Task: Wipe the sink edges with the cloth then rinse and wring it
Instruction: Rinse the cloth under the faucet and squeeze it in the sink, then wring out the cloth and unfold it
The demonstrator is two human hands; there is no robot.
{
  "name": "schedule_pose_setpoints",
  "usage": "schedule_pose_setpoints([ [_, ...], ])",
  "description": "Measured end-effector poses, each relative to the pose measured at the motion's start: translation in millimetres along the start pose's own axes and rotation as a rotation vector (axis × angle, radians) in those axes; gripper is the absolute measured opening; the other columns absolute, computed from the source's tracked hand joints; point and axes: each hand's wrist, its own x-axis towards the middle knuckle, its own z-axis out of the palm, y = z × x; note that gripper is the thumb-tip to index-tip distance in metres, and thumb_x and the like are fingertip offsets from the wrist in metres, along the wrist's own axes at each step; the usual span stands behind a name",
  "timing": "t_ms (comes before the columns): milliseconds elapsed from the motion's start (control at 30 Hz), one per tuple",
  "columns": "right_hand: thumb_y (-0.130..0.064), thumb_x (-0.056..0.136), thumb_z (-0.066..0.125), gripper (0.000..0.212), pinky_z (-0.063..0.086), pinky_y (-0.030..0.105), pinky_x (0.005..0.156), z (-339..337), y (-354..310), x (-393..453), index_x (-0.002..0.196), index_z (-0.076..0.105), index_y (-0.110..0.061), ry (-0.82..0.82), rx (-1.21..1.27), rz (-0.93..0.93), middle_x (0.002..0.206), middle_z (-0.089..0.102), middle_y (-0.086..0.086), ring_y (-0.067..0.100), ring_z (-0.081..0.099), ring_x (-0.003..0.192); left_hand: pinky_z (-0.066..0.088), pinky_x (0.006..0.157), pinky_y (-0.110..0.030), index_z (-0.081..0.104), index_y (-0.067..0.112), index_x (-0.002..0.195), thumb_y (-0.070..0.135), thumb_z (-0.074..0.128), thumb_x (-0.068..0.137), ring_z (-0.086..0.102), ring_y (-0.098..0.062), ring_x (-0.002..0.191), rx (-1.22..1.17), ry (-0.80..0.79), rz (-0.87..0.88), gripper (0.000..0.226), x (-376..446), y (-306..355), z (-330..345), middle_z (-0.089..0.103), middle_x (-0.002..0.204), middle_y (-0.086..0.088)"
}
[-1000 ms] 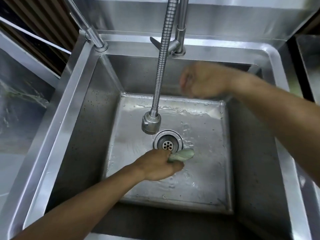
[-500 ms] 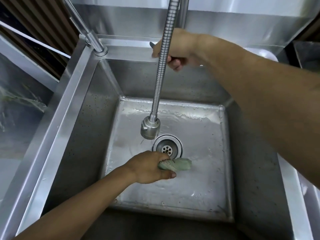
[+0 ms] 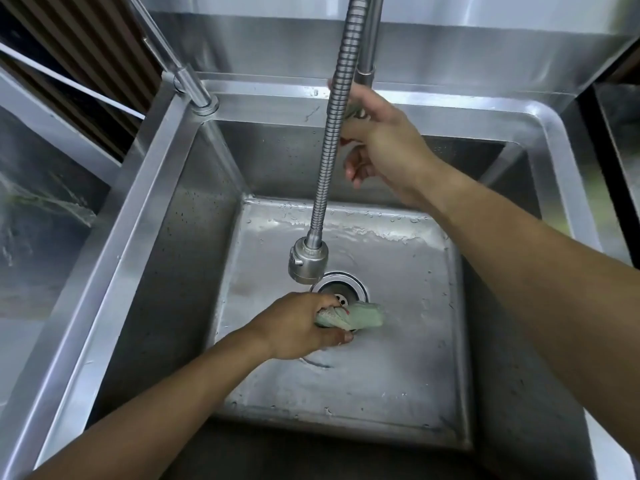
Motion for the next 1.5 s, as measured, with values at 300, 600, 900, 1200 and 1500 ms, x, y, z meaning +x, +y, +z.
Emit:
schedule_pose_setpoints([
  [300,-0.03,0.081,0.083,0.041,0.056,0.031,0.084,-40,53,-76,0.119,0.067,-0.024,-0.617,-0.55,0.682,0.117,0.072,0.003,0.016,0.065,0.102,0.051,0.074,-0.025,0.056,0.041,0.1,0.045,0.077,0.087,0.063,-0.003,0.082,-0.021,0.014,0.079,0.025,-4,17,-3,0.068,0.092,0.013],
  [600,-0.026,0.086,0.082,0.021,0.04,0.022,0.044,0,81,-120,0.076,0.065,-0.018,-0.883,-0.373,0.847,0.06,0.05,-0.001,0.01,0.044,0.047,0.04,0.067,-0.032,0.052,0.023,0.125,0.04,0.06,0.085,0.065,-0.029,0.097,0.658,0.193,0.251,0.044,-21,55,-2,0.066,0.113,0.001],
  [900,-0.025,0.087,0.061,0.019,0.043,0.03,0.069,37,90,-141,0.103,0.07,-0.023,-0.457,-1.245,0.352,0.098,0.071,0.004,0.028,0.063,0.081,0.042,0.065,-0.029,0.055,0.021,0.082,0.027,0.063,0.083,0.054,-0.027,0.076,0.496,0.012,-0.192,0.01,4,49,11,0.049,0.073,0.004],
  [1200,-0.033,0.088,0.074,0.033,0.05,0.027,0.067,15,58,-170,0.112,0.05,-0.031,-0.479,-0.951,0.349,0.1,0.064,-0.008,0.013,0.063,0.089,0.055,0.082,-0.041,0.059,0.033,0.102,0.046,0.072,0.079,0.064,-0.013,0.088,0.16,-0.126,0.017,0.029,-34,49,-9,0.065,0.094,0.01],
  [1500,-0.047,0.086,0.075,0.037,0.055,0.026,0.075,-15,-98,-236,0.114,0.05,-0.044,-0.303,-0.917,0.128,0.099,0.065,-0.017,0.003,0.063,0.088,0.051,0.078,-0.031,0.066,0.031,0.102,0.039,0.084,0.082,0.063,-0.005,0.082,-0.147,-0.121,0.3,0.028,-106,146,-76,0.071,0.092,0.011],
])
